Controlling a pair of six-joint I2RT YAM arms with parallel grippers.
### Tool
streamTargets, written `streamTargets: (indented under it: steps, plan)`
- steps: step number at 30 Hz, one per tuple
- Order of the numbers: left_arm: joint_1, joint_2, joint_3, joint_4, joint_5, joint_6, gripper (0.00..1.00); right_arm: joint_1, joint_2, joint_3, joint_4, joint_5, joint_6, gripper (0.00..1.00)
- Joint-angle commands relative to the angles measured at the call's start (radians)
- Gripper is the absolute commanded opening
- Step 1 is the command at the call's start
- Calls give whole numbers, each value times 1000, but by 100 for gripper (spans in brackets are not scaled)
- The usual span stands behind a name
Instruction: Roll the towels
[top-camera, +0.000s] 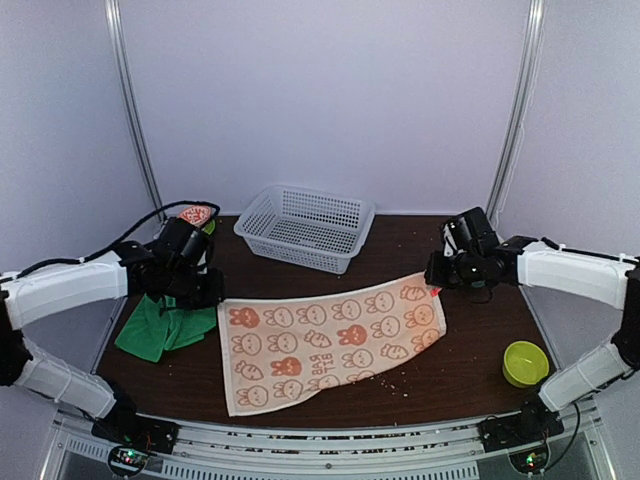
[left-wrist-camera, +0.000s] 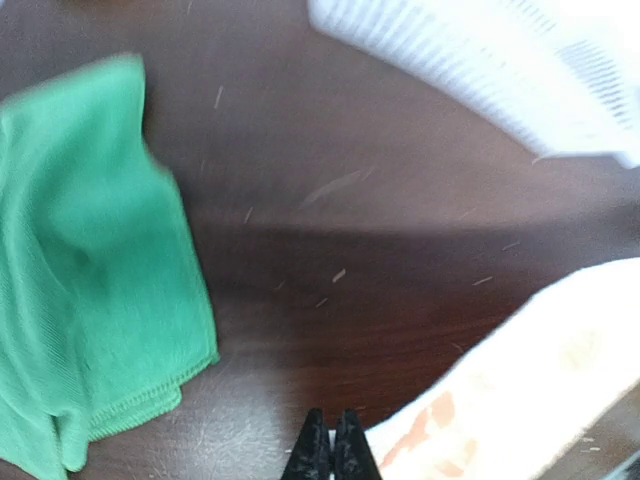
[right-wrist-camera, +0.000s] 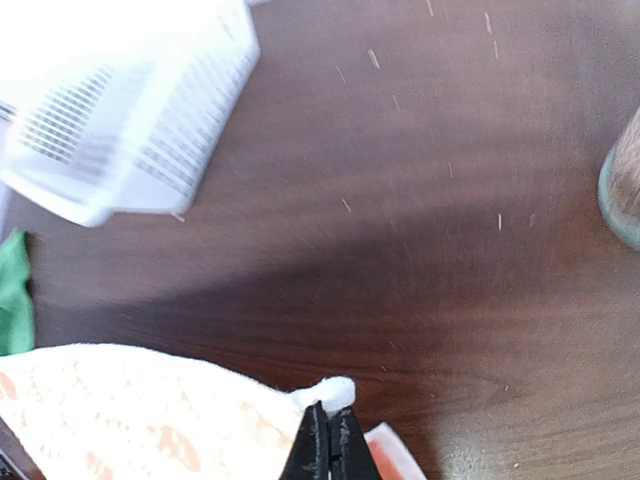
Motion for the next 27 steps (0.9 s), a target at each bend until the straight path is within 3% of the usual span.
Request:
streamTargets:
  steps: [1, 10, 17, 22, 27]
  plan:
    - [-19, -209, 113, -19, -52, 137, 0, 21, -214, 8, 44, 12, -49, 0]
    - [-103, -533, 134, -68, -36, 251, 0, 127, -647, -17, -19, 35, -188, 0]
    - [-125, -757, 101, -113, -11, 227, 0, 178, -839, 30, -197, 45, -186, 0]
    - [-125, -738, 120, -134, -45, 228, 0, 178, -836, 12, -236, 110, -162, 0]
    - [-125, -548, 89, -57, -76, 225, 0, 167, -744, -115, -99, 166, -65, 0]
